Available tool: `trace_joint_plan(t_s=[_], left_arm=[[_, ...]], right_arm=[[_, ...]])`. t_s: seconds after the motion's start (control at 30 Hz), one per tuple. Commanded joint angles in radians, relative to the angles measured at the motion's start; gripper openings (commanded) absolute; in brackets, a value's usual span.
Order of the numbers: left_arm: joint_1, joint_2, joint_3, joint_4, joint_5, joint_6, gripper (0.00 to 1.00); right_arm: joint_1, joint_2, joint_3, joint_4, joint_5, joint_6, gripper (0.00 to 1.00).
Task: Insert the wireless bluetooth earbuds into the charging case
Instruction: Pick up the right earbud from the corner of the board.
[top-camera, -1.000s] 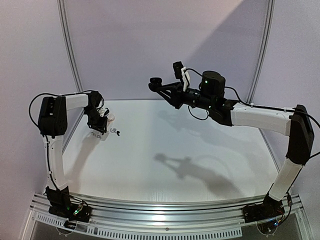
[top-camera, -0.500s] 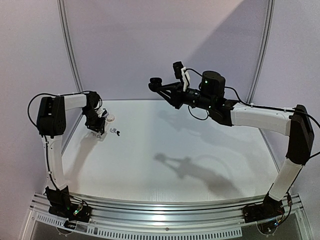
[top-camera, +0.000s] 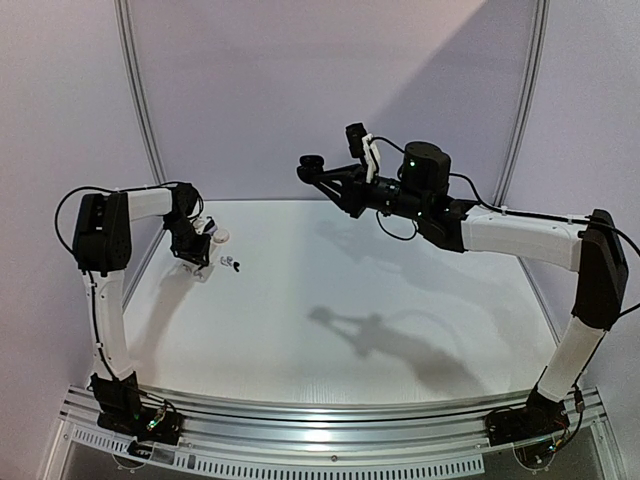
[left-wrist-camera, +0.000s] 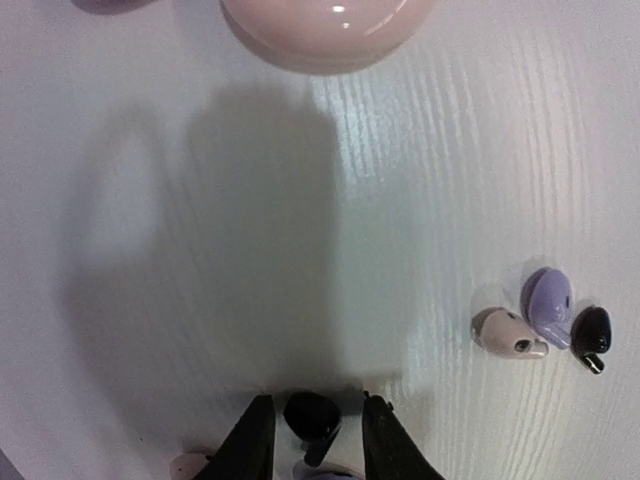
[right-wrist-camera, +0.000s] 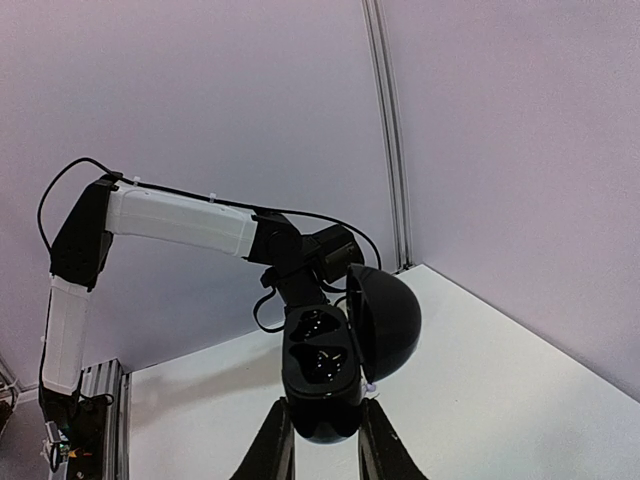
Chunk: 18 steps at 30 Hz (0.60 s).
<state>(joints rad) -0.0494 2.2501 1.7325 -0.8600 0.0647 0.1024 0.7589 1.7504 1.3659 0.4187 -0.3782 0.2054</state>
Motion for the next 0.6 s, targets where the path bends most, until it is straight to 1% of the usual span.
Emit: trace_joint_plan(t_s=[0.0,0.43,0.57], left_arm=[[0.003,0.007,0.015,-0.009,0.027,0.031,0.31],[0.005,0.012,0.02,0.011,0.026,0.042,0.2],[0.005,0.012,0.018,0.019,0.039,0.045,0.15]], right_arm=[[0.003,0.017,0.012,0.003,-0.013,0.012,0.0],[0.003,0.023,0.019,-0.004,-0.014,0.013,0.0],[0.003,0.023,0.019,-0.005,-0.014,0.014,0.0]])
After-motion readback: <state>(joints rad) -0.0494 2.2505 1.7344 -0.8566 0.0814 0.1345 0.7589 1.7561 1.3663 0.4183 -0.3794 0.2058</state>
